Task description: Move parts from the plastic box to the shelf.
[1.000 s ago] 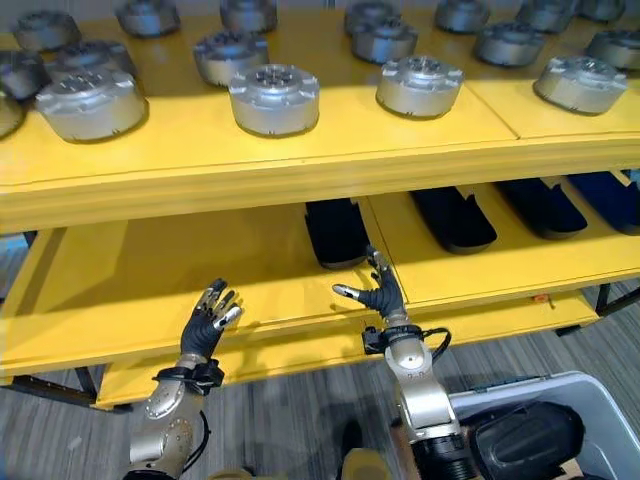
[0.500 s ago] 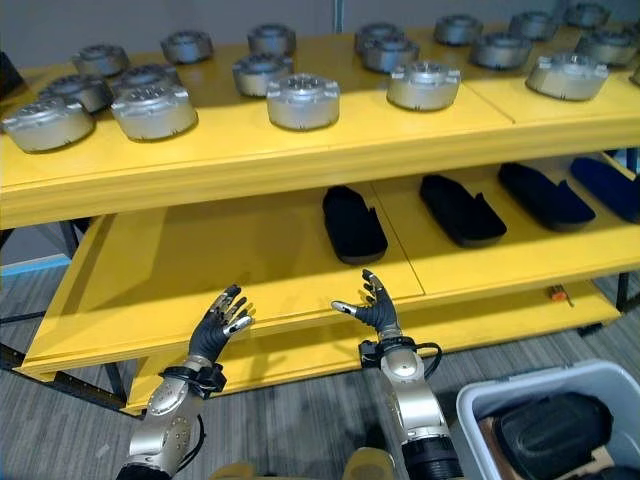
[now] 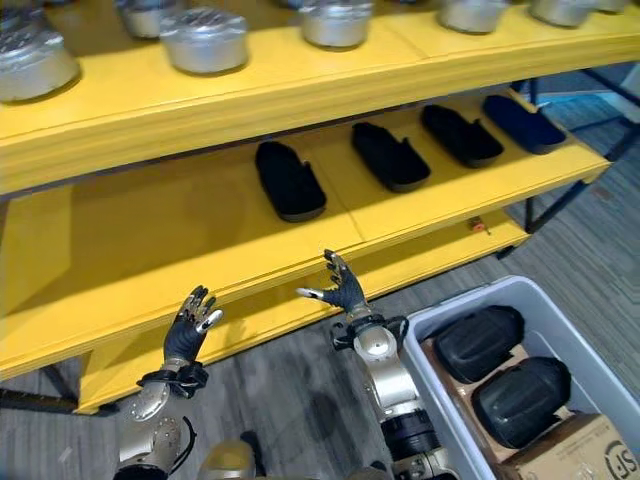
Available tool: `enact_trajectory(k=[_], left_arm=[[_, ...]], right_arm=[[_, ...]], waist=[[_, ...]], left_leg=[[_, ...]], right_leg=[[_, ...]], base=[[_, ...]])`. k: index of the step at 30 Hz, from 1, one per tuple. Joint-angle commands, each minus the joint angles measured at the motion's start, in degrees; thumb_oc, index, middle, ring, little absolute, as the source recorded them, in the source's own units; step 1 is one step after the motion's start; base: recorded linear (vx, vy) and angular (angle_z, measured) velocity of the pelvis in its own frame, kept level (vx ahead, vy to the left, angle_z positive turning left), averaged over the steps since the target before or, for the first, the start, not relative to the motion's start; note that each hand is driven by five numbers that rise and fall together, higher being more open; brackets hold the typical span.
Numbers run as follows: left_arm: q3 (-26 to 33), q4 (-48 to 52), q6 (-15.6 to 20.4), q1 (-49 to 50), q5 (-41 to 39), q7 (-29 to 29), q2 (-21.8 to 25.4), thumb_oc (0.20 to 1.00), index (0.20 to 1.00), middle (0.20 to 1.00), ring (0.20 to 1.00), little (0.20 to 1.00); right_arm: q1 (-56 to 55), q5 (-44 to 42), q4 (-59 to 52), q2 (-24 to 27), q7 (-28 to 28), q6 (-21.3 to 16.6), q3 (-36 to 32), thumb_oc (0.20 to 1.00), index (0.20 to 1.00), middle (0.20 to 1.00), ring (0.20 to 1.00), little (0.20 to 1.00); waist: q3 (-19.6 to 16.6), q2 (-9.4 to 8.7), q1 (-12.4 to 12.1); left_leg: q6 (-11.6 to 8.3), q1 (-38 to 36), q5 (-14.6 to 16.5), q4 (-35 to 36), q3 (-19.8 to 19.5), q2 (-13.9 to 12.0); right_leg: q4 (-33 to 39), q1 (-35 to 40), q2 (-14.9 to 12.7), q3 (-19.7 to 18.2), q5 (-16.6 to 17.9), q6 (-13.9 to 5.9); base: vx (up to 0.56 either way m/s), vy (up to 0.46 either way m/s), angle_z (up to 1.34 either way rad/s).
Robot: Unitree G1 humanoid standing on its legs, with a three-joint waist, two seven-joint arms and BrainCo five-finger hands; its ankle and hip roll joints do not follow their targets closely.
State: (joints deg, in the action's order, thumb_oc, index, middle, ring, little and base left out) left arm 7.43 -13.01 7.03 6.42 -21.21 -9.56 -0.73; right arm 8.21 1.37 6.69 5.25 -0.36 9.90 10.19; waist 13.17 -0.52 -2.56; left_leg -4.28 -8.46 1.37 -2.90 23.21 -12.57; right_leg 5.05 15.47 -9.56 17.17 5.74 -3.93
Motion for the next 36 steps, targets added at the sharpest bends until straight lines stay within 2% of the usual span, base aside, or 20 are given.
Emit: enact_trajectory(k=[1, 6, 11, 15, 21, 25, 27, 29, 30, 31, 32, 33, 35, 36], left_arm=[[-2.6, 4.0, 2.7, -3.3, 1.2, -0.8, -1.6, 1.0, 1.0, 1.0, 1.0, 1.0], [-4.5, 3.2, 2.4, -3.4, 1.8, -1.1, -1.8, 1.0, 1.0, 1.0, 1.0, 1.0], [-5.7, 1.9, 2.7, -2.5, 2.2, -1.5, -2.9, 1.0, 1.0, 1.0, 1.0, 1.0], [-6.1, 1.8, 2.8, -2.2, 2.4, -1.8, -3.1, 1.0, 1.0, 1.0, 1.0, 1.0], [-8.1, 1.8, 3.2, -2.3, 2.9, -1.8, -3.9, 1.0, 1.0, 1.0, 1.0, 1.0], [-9.0, 2.2, 3.0, -2.5, 3.1, -1.7, -4.8, 1.0, 1.0, 1.0, 1.0, 1.0], [-8.8, 2.3, 3.0, -2.6, 3.2, -1.6, -4.9, 1.0, 1.0, 1.0, 1.0, 1.0], [-8.2, 2.9, 2.9, -2.8, 3.2, -1.2, -4.4, 1.0, 1.0, 1.0, 1.0, 1.0], [-7.9, 3.3, 2.8, -2.8, 3.2, -1.0, -3.9, 1.0, 1.0, 1.0, 1.0, 1.0], [-6.8, 4.4, 2.7, -3.1, 2.9, -0.5, -2.7, 1.0, 1.0, 1.0, 1.0, 1.0], [-6.8, 5.1, 2.7, -3.2, 2.8, -0.2, -2.2, 1.0, 1.0, 1.0, 1.0, 1.0], [-6.9, 5.6, 2.7, -3.2, 2.7, 0.1, -1.7, 1.0, 1.0, 1.0, 1.0, 1.0], [-7.2, 5.7, 2.6, -2.7, 2.6, 0.2, -1.7, 1.0, 1.0, 1.0, 1.0, 1.0], [-7.2, 5.6, 2.5, -2.7, 2.7, 0.2, -1.7, 1.0, 1.0, 1.0, 1.0, 1.0]], right_arm=[[1.6, 0.0, -3.7, -1.6, -0.7, -2.1, -4.8, 1.0, 1.0, 1.0, 1.0, 1.0], [-0.6, -0.3, -4.7, -1.4, -0.9, -1.9, -7.3, 1.0, 1.0, 1.0, 1.0, 1.0], [-2.7, -0.2, -5.7, -1.4, -2.2, -1.6, -11.6, 1.0, 1.0, 1.0, 1.0, 1.0], [-3.4, 0.1, -6.6, -1.1, -2.6, -1.7, -13.5, 1.0, 1.0, 1.0, 1.0, 1.0], [-5.4, 0.1, -7.7, -0.4, -3.9, -1.8, -18.1, 1.0, 1.0, 1.0, 1.0, 1.0], [-6.9, 0.8, -9.2, 0.4, -4.7, -1.9, -20.5, 1.0, 1.0, 1.0, 1.0, 1.0], [-7.0, 1.1, -9.5, 0.7, -4.7, -1.9, -20.0, 1.0, 1.0, 1.0, 1.0, 1.0], [-6.7, 1.1, -9.3, 1.0, -4.9, -1.8, -18.7, 1.0, 1.0, 1.0, 1.0, 1.0], [-6.1, 1.0, -8.9, 1.2, -5.3, -1.7, -17.6, 1.0, 1.0, 1.0, 1.0, 1.0], [-4.0, 0.7, -7.8, 1.4, -5.9, -1.7, -14.2, 1.0, 1.0, 1.0, 1.0, 1.0], [-3.3, 0.5, -7.5, 1.7, -6.3, -1.7, -13.2, 1.0, 1.0, 1.0, 1.0, 1.0], [-3.2, 0.4, -7.2, 2.1, -6.4, -1.9, -12.6, 1.0, 1.0, 1.0, 1.0, 1.0], [-3.9, 0.3, -6.4, 2.5, -6.4, -2.0, -12.9, 1.0, 1.0, 1.0, 1.0, 1.0], [-3.8, 0.2, -5.8, 2.6, -6.4, -2.0, -13.0, 1.0, 1.0, 1.0, 1.0, 1.0]], waist=[[-0.7, 2.02, 1.5], [-1.7, 2.29, 3.7], [-2.9, 3.3, 6.2], [-3.0, 3.53, 7.1], [-3.0, 3.36, 9.5], [-2.7, 2.39, 11.0], [-2.5, 2.11, 10.9], [-2.0, 1.07, 9.8], [-1.2, 0.37, 8.7], [1.6, -1.12, 5.0], [3.6, -1.87, 3.0], [5.2, -2.0, 2.1], [5.9, -1.46, 2.1], [6.0, -1.03, 1.9]], left_leg=[[-0.4, -3.4, -4.0, 7.9, -5.4, 1.2], [-0.27, -3.4, -3.6, 7.9, -5.7, 0.4], [-0.13, -3.3, -3.5, 7.9, -5.3, -1.1], [-0.06, -3.2, -3.6, 7.9, -5.1, -1.8], [0.08, -3.9, -3.3, 7.9, -4.2, -3.7], [0.84, -4.8, -3.9, 7.9, -4.9, -4.9], [1.25, -5.6, -4.0, 7.9, -5.2, -4.9], [1.66, -5.7, -4.7, 7.1, -7.3, -3.7], [1.83, -4.4, -3.8, 4.3, -10.3, -2.0], [2.15, -0.3, -2.6, -0.2, -17.3, 3.0], [2.5, 3.2, -2.3, -1.8, -18.0, 4.9], [3.03, 5.3, -2.6, -1.5, -16.7, 5.5], [3.0, 4.6, -3.6, 1.6, -14.1, 4.4], [2.98, 5.5, -4.3, 3.8, -14.7, 5.1]], right_leg=[[-0.1, -2.1, -0.8, -1.4, -3.9, 2.34], [-0.1, -2.9, 0.5, -1.7, -4.9, 2.44], [-0.1, -4.8, 2.5, -2.5, -5.8, 2.43], [-0.1, -5.7, 3.5, -2.8, -5.9, 2.36], [-0.1, -6.1, 5.7, -3.3, -5.7, 2.0], [-0.1, -5.8, 7.9, -5.4, -4.5, 1.7], [-0.1, -5.6, 8.4, -6.0, -4.4, 1.87], [-0.1, -5.8, 8.6, -7.2, -3.9, 2.35], [-0.1, -5.4, 8.8, -8.4, -3.7, 2.71], [-0.1, -4.9, 9.8, -12.1, -3.9, 3.5], [-0.1, -4.1, 10.1, -13.3, -3.7, 3.49], [-0.1, -3.4, 10.6, -13.8, -3.5, 3.44], [-0.1, -2.2, 10.9, -13.5, -3.3, 3.48], [-0.1, -1.6, 11.0, -13.6, -3.7, 3.76]], base=[[0.02, -0.143, -0.56], [0.02, -0.102, -0.18], [0.0, -0.129, -0.06], [-0.01, -0.125, -0.06], [0.04, -0.176, -0.07], [0.04, -0.24, -0.06], [0.03, -0.147, -0.11], [0.01, -0.184, -0.43], [-0.01, -0.358, -0.62], [-0.04, -0.395, -0.69], [-0.06, -0.365, -1.07], [0.0, -0.18, -1.69], [0.12, -0.019, -1.38], [0.17, 0.01, -0.15]])
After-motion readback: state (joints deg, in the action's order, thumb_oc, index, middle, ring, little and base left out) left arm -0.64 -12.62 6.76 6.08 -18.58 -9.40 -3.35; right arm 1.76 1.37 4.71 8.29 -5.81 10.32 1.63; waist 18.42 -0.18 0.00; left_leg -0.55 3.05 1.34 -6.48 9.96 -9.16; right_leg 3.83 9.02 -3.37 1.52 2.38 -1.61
